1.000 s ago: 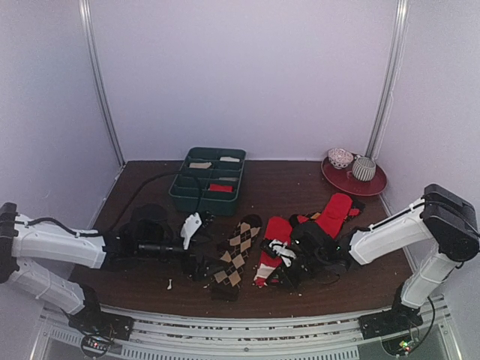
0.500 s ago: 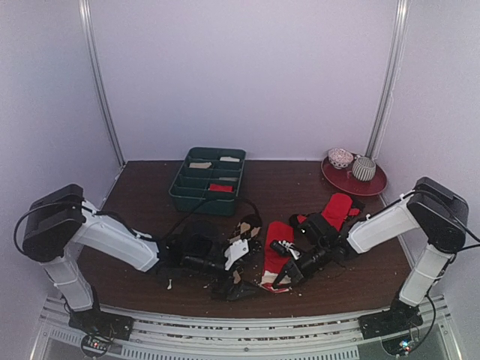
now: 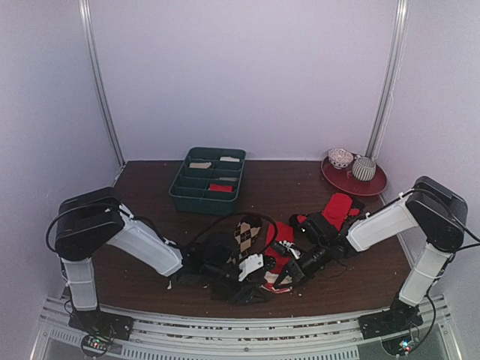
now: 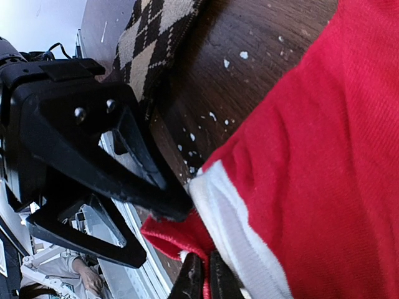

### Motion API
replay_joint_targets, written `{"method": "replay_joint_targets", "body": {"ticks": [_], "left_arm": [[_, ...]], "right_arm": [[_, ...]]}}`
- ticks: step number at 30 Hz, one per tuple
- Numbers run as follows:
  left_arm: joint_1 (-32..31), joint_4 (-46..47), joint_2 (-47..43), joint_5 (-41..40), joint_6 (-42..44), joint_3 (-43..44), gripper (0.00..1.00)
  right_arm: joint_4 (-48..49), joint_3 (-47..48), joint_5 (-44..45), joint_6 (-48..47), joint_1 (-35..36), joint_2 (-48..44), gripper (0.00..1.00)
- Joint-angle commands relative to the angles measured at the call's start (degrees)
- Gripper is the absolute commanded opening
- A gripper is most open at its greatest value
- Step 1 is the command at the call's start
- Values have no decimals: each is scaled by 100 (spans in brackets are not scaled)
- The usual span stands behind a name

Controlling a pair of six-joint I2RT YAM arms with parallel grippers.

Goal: Roll the socks
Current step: Roll the sock at the center of the board.

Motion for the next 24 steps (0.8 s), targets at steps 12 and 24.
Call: {"method": "replay_joint_targets", "body": {"ticks": [12, 24], "left_arm": [[-27, 338, 535, 149, -375, 411, 14], [-18, -527, 598, -45, -1641, 215, 0]], "right_arm": [[84, -204, 4, 176, -42, -43, 5], [89, -267, 591, -636, -46, -1497, 26]]}}
